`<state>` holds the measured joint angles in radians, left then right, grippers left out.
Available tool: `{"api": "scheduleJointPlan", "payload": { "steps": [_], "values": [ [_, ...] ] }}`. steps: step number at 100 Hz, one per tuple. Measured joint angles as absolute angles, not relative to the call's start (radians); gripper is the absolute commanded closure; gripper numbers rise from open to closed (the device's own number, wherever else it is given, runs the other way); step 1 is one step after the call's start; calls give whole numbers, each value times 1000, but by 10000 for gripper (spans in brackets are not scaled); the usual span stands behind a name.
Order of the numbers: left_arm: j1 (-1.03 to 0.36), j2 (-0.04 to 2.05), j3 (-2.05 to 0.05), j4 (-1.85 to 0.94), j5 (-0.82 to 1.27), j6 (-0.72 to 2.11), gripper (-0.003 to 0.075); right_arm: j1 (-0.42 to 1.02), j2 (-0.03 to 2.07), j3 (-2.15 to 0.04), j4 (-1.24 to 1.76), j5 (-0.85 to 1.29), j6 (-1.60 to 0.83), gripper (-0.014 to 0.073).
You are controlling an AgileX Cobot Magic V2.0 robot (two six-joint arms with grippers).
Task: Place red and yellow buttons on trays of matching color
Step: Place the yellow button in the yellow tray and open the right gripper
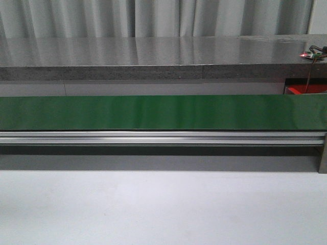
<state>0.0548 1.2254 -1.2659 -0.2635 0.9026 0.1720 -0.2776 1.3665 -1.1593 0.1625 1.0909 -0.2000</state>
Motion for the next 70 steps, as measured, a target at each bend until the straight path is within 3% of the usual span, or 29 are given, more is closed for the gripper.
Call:
{"api": "scheduleJointPlan", "payload": {
  "steps": [31,70],
  "values": [
    [55,1225,-1266,-263,908,172,739,-440,1301,-926,160,915,-195,377],
    [55,1225,-1266,-263,921,172,739,-448,1369,-826,169,734,-190,377]
  ]
}}
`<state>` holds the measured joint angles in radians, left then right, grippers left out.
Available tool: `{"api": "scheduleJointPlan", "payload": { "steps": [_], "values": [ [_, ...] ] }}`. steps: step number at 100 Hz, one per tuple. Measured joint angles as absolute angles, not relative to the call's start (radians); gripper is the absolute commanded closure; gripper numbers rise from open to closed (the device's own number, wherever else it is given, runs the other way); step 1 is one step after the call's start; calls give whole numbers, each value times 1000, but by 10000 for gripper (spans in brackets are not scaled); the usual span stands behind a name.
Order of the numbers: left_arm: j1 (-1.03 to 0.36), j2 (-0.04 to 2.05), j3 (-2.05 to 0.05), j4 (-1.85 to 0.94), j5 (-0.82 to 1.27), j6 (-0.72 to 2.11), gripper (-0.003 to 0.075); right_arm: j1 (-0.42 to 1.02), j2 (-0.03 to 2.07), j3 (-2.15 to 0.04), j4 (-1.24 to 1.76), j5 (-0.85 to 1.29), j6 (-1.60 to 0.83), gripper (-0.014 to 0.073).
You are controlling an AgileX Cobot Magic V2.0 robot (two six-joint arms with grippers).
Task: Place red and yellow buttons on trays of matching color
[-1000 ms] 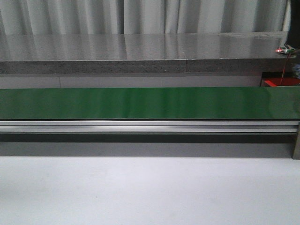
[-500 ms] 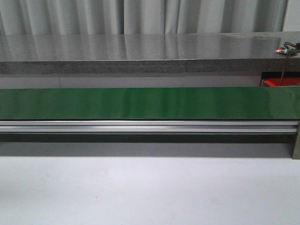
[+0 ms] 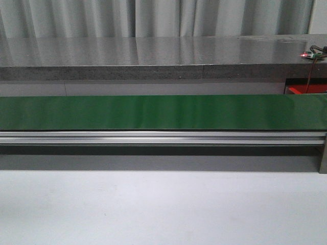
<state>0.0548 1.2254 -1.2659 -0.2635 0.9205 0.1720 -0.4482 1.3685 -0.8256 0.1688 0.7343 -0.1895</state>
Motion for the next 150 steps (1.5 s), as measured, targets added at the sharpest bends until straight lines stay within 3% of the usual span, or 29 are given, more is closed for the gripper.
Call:
{"api": "scheduleJointPlan", "payload": {
  "steps": [26,48,79,89,123,150],
  "values": [
    [55,1225,-1266,-263,921,172,740,-448,1465,-826,196,702,-190,349],
    [55,1225,-1266,-263,923,172,739,-448,1483,-826,210,689,-190,43],
    [55,1225,-1266,-263,923,172,740,-448,1436,-826,216,689,-170,39],
    [55,1225,-1266,-263,923,172,739,-448,1375,-826,217,689,-168,108],
    [55,1180,-1266,-265,910,172,740,-363,1152,-826,240,741,-167,674],
    [166,1073,-1266,-248,893,158,739,-186,1072,-826,242,751,-174,666]
  ]
}}
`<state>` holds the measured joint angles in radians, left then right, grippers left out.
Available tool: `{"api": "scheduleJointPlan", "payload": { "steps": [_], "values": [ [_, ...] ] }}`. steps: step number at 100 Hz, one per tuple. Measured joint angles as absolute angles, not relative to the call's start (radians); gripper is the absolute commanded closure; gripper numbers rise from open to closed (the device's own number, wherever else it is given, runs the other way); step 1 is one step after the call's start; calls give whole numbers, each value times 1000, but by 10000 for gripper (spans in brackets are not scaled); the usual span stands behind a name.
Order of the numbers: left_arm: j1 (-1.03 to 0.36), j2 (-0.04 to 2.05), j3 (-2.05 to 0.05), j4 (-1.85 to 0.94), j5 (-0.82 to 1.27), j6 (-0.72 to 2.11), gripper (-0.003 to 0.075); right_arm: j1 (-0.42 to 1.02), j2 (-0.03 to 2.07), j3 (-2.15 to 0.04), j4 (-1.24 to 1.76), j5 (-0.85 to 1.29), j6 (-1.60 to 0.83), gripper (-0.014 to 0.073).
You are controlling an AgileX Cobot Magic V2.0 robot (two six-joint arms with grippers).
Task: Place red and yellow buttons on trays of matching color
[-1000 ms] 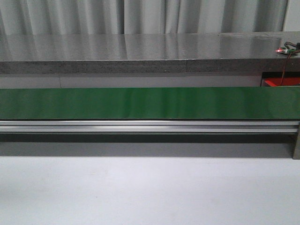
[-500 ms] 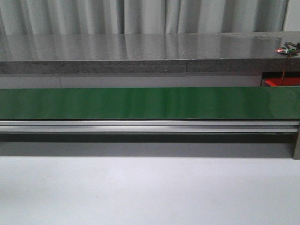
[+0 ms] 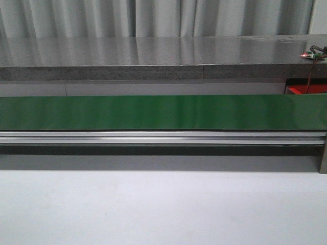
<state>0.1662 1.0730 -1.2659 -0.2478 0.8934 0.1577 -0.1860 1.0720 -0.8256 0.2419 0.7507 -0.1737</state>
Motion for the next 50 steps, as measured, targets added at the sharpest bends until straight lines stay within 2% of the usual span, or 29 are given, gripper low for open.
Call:
{"api": "scheduleJointPlan", "payload": {
  "steps": [16,31,50],
  "values": [
    [314,1042,-1266,-207,893,150,740,-111,1072,-826,248,745,-174,666],
    [452,1047,-1266,-191,893,131,739,-100,1072,-826,258,741,-174,666],
    [527,1099,-1266,-176,854,129,739,-100,1072,-826,262,772,-174,666]
  ]
}}
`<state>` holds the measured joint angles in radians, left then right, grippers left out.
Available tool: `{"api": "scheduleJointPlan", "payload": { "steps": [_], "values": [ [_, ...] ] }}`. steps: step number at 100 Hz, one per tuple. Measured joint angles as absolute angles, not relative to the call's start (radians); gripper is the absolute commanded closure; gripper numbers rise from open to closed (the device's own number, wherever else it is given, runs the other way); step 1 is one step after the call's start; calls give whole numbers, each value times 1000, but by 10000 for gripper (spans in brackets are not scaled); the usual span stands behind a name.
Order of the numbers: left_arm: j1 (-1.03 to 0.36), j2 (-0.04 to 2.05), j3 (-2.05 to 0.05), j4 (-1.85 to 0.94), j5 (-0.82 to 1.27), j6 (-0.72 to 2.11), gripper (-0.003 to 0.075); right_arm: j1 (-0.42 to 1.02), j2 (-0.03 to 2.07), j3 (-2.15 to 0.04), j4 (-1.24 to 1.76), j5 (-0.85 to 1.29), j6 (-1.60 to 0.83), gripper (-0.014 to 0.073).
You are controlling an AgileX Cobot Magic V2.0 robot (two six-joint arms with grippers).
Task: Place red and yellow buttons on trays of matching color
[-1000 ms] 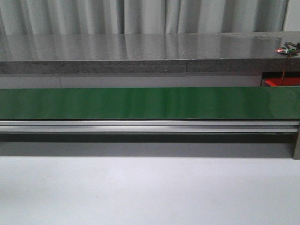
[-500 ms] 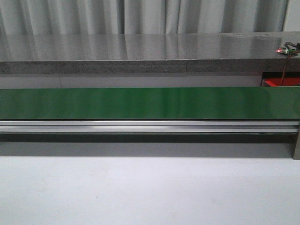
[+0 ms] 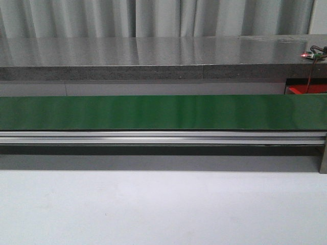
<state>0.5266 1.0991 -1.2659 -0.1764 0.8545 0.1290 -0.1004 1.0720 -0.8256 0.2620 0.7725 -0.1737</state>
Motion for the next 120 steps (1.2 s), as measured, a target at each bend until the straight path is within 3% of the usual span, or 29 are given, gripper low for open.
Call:
{"api": "scheduleJointPlan", "payload": {
  "steps": [31,38,45,62,69,90,120],
  "values": [
    [535,1258,-1266,-153,711,129,735,-100,1072,-826,264,784,-177,666],
    [535,1304,-1266,-121,713,129,694,-100,1072,-826,264,784,-178,666],
    [535,1349,-1266,-85,733,129,597,-100,1072,-826,264,784,-178,666],
    [535,1432,-1265,-31,772,127,239,-100,1072,-826,264,784,-178,666],
    [535,1458,-1265,0,776,93,174,-100,1072,-826,264,784,-178,666],
    [560,1552,-1265,80,817,0,172,-100,1072,-826,264,784,-178,666],
    [694,1669,-1265,-11,849,-9,173,-100,1072,-826,264,784,-178,666]
  ]
}}
